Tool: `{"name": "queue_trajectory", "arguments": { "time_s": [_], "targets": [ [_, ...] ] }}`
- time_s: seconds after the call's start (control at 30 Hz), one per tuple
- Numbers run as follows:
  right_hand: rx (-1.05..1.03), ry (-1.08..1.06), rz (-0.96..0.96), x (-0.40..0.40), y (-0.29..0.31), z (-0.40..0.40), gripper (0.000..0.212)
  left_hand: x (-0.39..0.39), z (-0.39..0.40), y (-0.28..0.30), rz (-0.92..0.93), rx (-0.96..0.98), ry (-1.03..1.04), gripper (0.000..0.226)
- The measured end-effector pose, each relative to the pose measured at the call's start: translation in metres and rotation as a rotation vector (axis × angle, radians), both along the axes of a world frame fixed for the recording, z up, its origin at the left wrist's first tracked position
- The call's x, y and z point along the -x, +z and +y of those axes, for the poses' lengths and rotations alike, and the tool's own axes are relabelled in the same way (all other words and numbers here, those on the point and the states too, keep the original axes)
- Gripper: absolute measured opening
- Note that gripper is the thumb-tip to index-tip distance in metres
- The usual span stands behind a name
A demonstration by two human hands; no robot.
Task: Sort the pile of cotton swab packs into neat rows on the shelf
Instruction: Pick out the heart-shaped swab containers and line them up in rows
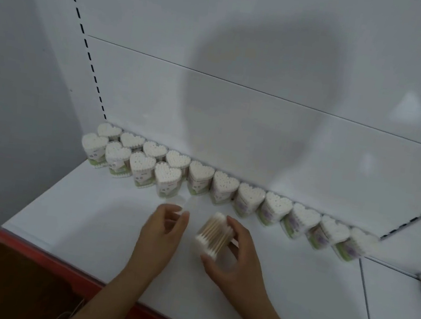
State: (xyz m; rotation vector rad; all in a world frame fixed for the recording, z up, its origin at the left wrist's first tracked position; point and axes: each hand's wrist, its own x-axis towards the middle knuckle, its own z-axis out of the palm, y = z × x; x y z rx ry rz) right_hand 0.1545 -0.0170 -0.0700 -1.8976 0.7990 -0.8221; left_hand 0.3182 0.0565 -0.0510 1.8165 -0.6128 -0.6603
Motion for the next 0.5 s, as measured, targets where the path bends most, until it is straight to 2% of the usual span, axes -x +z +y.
{"name": "queue_trajectory", "arguments": {
  "time_s": [0.07,0.1,0.17,0.23,0.3,0.43,0.5],
  "targets": [
    [0.002,0.07,-0.012,-0.001,0.005,0.001,0.076,0.002,0.003,0.012,0.422,0.021,-0.224,0.035],
    [0.003,0.114,-0.011,-0.001,0.007,0.002,0.075,0.001,0.004,0.016,0.566,0.038,-0.345,0.042],
    [0.054,0.174,0.015,-0.003,0.012,0.002,0.074,-0.003,0.007,0.021,0.687,0.078,-0.472,0.044],
    [0.191,0.157,0.094,-0.005,0.009,-0.002,0.074,-0.008,0.009,0.017,0.69,0.148,-0.435,0.044],
    [0.259,0.105,0.167,-0.004,-0.003,-0.007,0.076,-0.012,0.008,0.011,0.484,0.196,-0.352,0.049],
    [0.125,-0.025,0.133,-0.001,-0.023,-0.008,0.062,-0.014,-0.008,-0.004,-0.285,0.247,-0.176,0.045],
    [0.151,-0.035,0.143,-0.002,-0.027,-0.007,0.055,-0.013,-0.018,-0.009,-0.44,0.237,-0.049,0.047]
  ]
}}
